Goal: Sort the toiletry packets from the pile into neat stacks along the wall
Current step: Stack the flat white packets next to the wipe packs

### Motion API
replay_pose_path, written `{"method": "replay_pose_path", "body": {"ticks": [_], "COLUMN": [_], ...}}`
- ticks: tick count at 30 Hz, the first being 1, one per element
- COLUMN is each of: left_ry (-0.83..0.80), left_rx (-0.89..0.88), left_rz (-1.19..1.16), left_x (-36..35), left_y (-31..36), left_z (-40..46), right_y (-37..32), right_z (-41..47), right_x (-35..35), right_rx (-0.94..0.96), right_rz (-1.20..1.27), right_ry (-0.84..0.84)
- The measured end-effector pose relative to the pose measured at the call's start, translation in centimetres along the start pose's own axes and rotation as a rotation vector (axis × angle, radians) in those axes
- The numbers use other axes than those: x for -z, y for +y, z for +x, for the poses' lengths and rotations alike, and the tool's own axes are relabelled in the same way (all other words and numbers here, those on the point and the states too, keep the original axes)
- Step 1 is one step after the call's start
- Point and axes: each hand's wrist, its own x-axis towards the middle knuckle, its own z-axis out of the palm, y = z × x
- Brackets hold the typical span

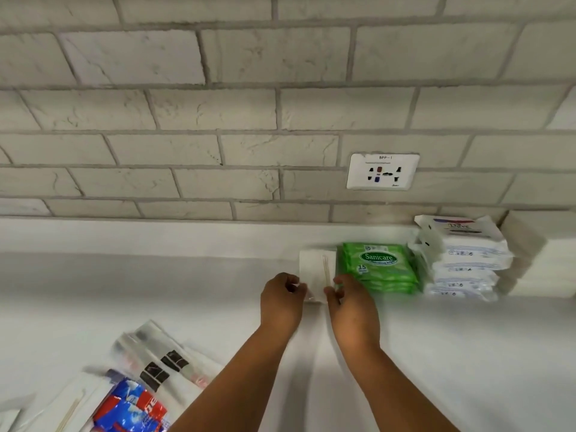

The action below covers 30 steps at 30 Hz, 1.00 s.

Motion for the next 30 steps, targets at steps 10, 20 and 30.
{"method": "replay_pose_path", "body": {"ticks": [10,20,30], "left_ry": [0.011,0.011,0.122], "left_rx": [0.013,0.007,0.008], "left_rz": [0.002,0.009,-0.032], "left_x": [-1.2,-1.2,3.7], "left_y": [-1.4,-1.3,-1.5], "left_z": [0.6,1.0,-1.8], "right_y": [0.6,0.4,-4.0], "right_z": [-0.2,-0.1,-1.6], "right_x": [-1.1,-0.8,0.3], "right_rx": [0.139,0.167,0.306], "right_rz": [-0.304,-0.446,-0.219], "right_ry": [0.025,0.077,-0.136]}}
